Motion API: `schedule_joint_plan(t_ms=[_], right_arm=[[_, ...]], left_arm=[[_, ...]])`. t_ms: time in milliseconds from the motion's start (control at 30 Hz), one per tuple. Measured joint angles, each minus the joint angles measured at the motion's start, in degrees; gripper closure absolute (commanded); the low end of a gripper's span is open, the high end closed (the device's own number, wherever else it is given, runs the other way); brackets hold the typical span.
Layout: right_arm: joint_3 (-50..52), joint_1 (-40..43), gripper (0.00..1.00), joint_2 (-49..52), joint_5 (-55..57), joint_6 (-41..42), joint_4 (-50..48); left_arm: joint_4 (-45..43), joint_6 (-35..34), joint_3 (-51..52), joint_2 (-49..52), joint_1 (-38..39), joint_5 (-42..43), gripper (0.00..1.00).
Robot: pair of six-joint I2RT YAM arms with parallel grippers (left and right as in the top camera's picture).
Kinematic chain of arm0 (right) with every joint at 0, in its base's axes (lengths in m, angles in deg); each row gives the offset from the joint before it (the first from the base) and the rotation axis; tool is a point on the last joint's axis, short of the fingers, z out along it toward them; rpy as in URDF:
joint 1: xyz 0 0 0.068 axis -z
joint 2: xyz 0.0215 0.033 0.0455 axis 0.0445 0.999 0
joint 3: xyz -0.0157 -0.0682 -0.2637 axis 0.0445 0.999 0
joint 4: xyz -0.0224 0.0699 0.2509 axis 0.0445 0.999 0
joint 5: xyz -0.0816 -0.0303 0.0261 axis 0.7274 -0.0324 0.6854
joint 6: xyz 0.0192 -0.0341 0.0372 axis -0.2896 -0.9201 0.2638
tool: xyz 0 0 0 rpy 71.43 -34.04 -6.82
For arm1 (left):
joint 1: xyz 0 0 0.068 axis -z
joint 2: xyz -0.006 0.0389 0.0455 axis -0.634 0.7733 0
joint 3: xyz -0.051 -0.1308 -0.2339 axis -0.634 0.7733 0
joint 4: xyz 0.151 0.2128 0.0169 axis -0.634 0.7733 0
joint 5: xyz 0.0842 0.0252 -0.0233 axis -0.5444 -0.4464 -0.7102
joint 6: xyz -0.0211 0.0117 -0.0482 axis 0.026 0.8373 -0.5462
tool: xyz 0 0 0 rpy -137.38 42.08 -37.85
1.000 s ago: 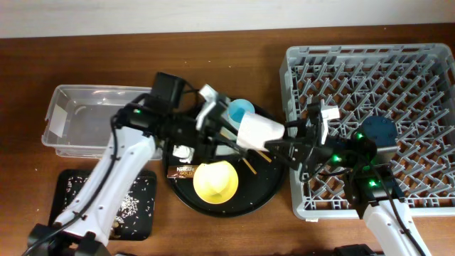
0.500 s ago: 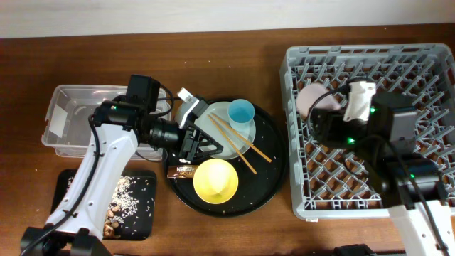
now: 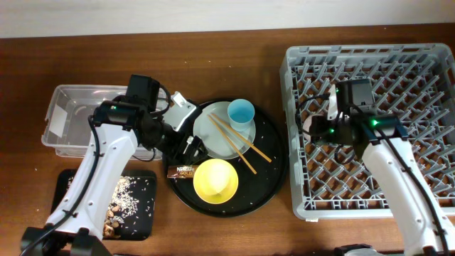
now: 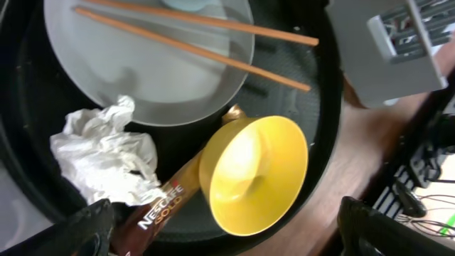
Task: Sort waste into correct bins and load items into the dishwasher rack
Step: 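Lower the pink cup into the dish rack with the right gripper, then grasp the blue cup with the left gripper and pass it right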
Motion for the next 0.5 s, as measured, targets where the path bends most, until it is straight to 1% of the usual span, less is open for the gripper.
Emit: schedule_joint_plan(t_ms=[33, 67, 133, 233, 300, 333, 367, 400, 433, 500], right_arm=[[0.0, 0.0, 0.11, 0.24, 0.02, -0.09, 0.28], [0.0, 0.0, 0.05, 0.26, 0.0, -0.07, 0.33], [0.0, 0.0, 0.01, 0.26, 0.0, -0.35, 0.33], [0.0, 0.0, 0.01, 0.26, 0.02, -0.13, 0.33], [-0.68, 0.0, 0.02, 0.26, -0.35, -0.09, 1.46], [-1.33, 0.0, 0.01, 0.26, -0.79, -0.15, 2.08], [-2.49, 0.0, 0.02, 0.26, -1.57, -0.13, 2.97], [-4.2, 0.0, 0.02, 0.26, -2.54, -0.15, 3.26], [-4.7, 0.0, 0.02, 0.24, -2.89, -0.15, 3.28], [-4.79, 0.0, 0.02, 0.24, -3.19, -0.13, 3.48]], left_arm=[[0.0, -0.02, 0.0, 0.0, 0.0, -0.81, 0.0], [0.0, -0.02, 0.02, 0.0, 0.0, -1.18, 0.0], [0.0, -0.02, 0.0, 0.0, 0.0, -1.46, 0.0], [-0.04, -0.02, 0.0, 0.0, 0.0, -1.51, 0.0], [-0.04, -0.02, 0.0, 0.0, 0.0, 1.29, 0.0], [-1.25, -0.5, 0.15, 0.0, 0.0, 4.2, 0.0], [-3.98, -2.64, 0.31, 0.0, 0.0, 7.04, 0.0], [-7.06, -6.71, 0.28, 0.0, 0.0, 10.38, 0.0], [-9.01, -9.49, 0.39, 0.0, 0.0, 11.78, 0.0], [-17.68, -16.96, 0.59, 0.22, 0.94, 13.31, 0.0]])
